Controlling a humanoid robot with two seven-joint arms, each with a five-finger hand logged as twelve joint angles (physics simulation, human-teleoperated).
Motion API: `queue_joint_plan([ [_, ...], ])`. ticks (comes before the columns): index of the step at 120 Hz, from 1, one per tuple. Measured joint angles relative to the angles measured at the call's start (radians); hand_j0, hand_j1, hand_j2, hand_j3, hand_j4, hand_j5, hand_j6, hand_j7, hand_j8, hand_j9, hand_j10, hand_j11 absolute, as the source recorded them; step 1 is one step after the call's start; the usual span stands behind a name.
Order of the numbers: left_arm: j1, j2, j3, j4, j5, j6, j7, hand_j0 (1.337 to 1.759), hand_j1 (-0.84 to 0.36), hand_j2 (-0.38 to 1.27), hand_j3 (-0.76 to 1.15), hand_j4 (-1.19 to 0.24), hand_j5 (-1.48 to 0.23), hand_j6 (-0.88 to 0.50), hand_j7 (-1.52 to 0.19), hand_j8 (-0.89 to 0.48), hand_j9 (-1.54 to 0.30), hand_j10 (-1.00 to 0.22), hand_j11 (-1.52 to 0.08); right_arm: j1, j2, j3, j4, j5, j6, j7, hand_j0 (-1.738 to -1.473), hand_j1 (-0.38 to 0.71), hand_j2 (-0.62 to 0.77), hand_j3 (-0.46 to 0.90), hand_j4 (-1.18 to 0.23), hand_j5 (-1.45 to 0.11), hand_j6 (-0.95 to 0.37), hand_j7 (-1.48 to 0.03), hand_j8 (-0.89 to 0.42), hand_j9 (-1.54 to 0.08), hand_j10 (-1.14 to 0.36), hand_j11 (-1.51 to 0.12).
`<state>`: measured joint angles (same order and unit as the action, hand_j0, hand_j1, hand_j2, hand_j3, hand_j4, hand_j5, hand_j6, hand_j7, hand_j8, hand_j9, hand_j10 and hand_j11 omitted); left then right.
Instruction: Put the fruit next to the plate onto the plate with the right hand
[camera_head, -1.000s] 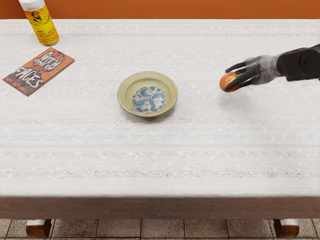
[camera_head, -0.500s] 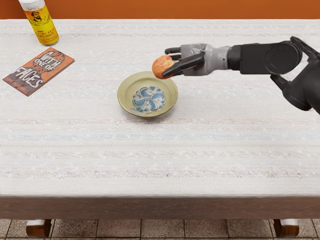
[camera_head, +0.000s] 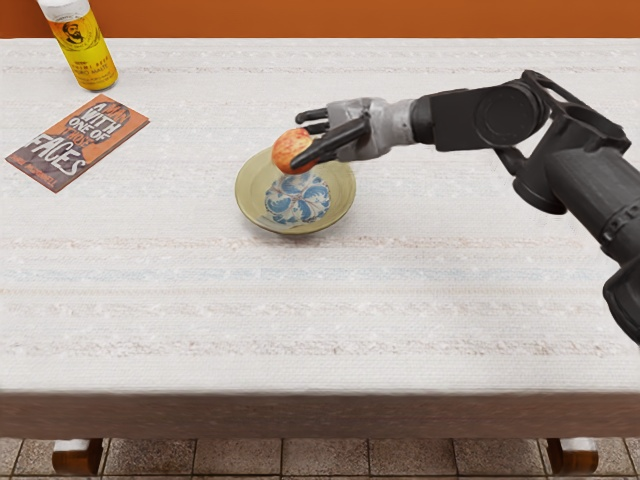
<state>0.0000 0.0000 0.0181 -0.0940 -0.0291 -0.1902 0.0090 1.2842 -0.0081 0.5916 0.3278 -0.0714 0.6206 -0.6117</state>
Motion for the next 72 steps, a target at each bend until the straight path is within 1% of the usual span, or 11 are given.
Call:
queue_joint_plan([
  [4, 0.0, 0.0, 0.0, 0.0, 0.0, 0.0, 0.0, 1.658, 0.35, 0.0, 0.0, 0.0, 0.0, 0.0, 0.0, 0.0, 0.0, 0.0, 0.0, 0.009, 0.001, 0.0, -0.012, -0.001, 0.0, 0.0, -1.649, 0.21, 0.38, 0.0, -0.8, -1.28, -0.49, -1.13, -0.31, -1.25, -0.59, -1.25],
  [7, 0.0, 0.0, 0.0, 0.0, 0.0, 0.0, 0.0, 1.658, 0.35, 0.0, 0.0, 0.0, 0.0, 0.0, 0.0, 0.0, 0.0, 0.0, 0.0, 0.017, 0.002, -0.003, -0.022, -0.002, 0.0, 0.0, -1.649, 0.18, 0.33, 0.0, -0.8, -1.28, -0.49, -1.13, -0.32, -1.25, -0.59, -1.25],
  [15, 0.0, 0.0, 0.0, 0.0, 0.0, 0.0, 0.0, 1.658, 0.35, 0.0, 0.0, 0.0, 0.0, 0.0, 0.0, 0.0, 0.0, 0.0, 0.0, 0.043, 0.003, -0.034, -0.064, -0.002, 0.0, 0.0, -1.649, 0.18, 0.35, 0.0, -0.8, -1.28, -0.5, -1.13, -0.33, -1.25, -0.6, -1.25],
  [23, 0.0, 0.0, 0.0, 0.0, 0.0, 0.0, 0.0, 1.658, 0.35, 0.0, 0.0, 0.0, 0.0, 0.0, 0.0, 0.0, 0.0, 0.0, 0.0, 0.061, 0.004, -0.072, -0.099, -0.003, -0.001, 0.0, -1.648, 0.17, 0.33, 0.0, -0.81, -1.27, -0.51, -1.13, -0.34, -1.25, -0.61, -1.25],
  [26, 0.0, 0.0, 0.0, 0.0, 0.0, 0.0, 0.0, 1.658, 0.35, 0.0, 0.0, 0.0, 0.0, 0.0, 0.0, 0.0, 0.0, 0.0, 0.0, 0.065, 0.005, -0.081, -0.107, -0.003, -0.001, 0.0, -1.648, 0.18, 0.34, 0.0, -0.81, -1.27, -0.51, -1.13, -0.35, -1.25, -0.6, -1.25],
  [42, 0.0, 0.0, 0.0, 0.0, 0.0, 0.0, 0.0, 1.658, 0.35, 0.0, 0.0, 0.0, 0.0, 0.0, 0.0, 0.0, 0.0, 0.0, 0.0, 0.074, 0.007, -0.107, -0.128, -0.004, -0.001, 0.0, -1.648, 0.14, 0.29, 0.0, -0.8, -1.26, -0.53, -1.13, -0.36, -1.24, -0.63, -1.23],
  [46, 0.0, 0.0, 0.0, 0.0, 0.0, 0.0, 0.0, 1.658, 0.35, 0.0, 0.0, 0.0, 0.0, 0.0, 0.0, 0.0, 0.0, 0.0, 0.0, 0.074, 0.007, -0.12, -0.132, -0.007, -0.003, 0.0, -1.649, 0.1, 0.25, 0.0, -0.71, -1.11, -0.55, -1.0, -0.33, -1.1, -0.61, -1.09],
  [57, 0.0, 0.0, 0.0, 0.0, 0.0, 0.0, 0.0, 1.658, 0.35, 0.0, 0.0, 0.0, 0.0, 0.0, 0.0, 0.0, 0.0, 0.0, 0.0, 0.074, 0.008, -0.183, -0.137, -0.022, -0.007, 0.0, -1.652, -0.06, 0.16, 0.0, -0.46, -0.71, -0.35, -0.64, -0.21, -0.7, -0.39, -0.7],
  [61, 0.0, 0.0, 0.0, 0.0, 0.0, 0.0, 0.0, 1.658, 0.35, 0.0, 0.0, 0.0, 0.0, 0.0, 0.0, 0.0, 0.0, 0.0, 0.0, 0.075, 0.008, -0.199, -0.138, -0.024, -0.008, 0.001, -1.653, -0.11, 0.14, 0.0, -0.39, -0.61, -0.3, -0.54, -0.18, -0.6, -0.33, -0.59],
  [64, 0.0, 0.0, 0.0, 0.0, 0.0, 0.0, 0.0, 1.658, 0.35, 0.0, 0.0, 0.0, 0.0, 0.0, 0.0, 0.0, 0.0, 0.0, 0.0, 0.075, 0.008, -0.207, -0.139, -0.026, -0.009, 0.001, -1.654, -0.14, 0.12, 0.0, -0.35, -0.53, -0.27, -0.48, -0.16, -0.52, -0.34, -0.52],
  [72, 0.0, 0.0, 0.0, 0.0, 0.0, 0.0, 0.0, 1.658, 0.35, 0.0, 0.0, 0.0, 0.0, 0.0, 0.0, 0.0, 0.0, 0.0, 0.0, 0.079, 0.008, -0.223, -0.139, -0.029, -0.009, 0.001, -1.655, -0.19, 0.09, 0.0, -0.25, -0.38, -0.19, -0.35, -0.12, -0.38, -0.25, -0.38],
])
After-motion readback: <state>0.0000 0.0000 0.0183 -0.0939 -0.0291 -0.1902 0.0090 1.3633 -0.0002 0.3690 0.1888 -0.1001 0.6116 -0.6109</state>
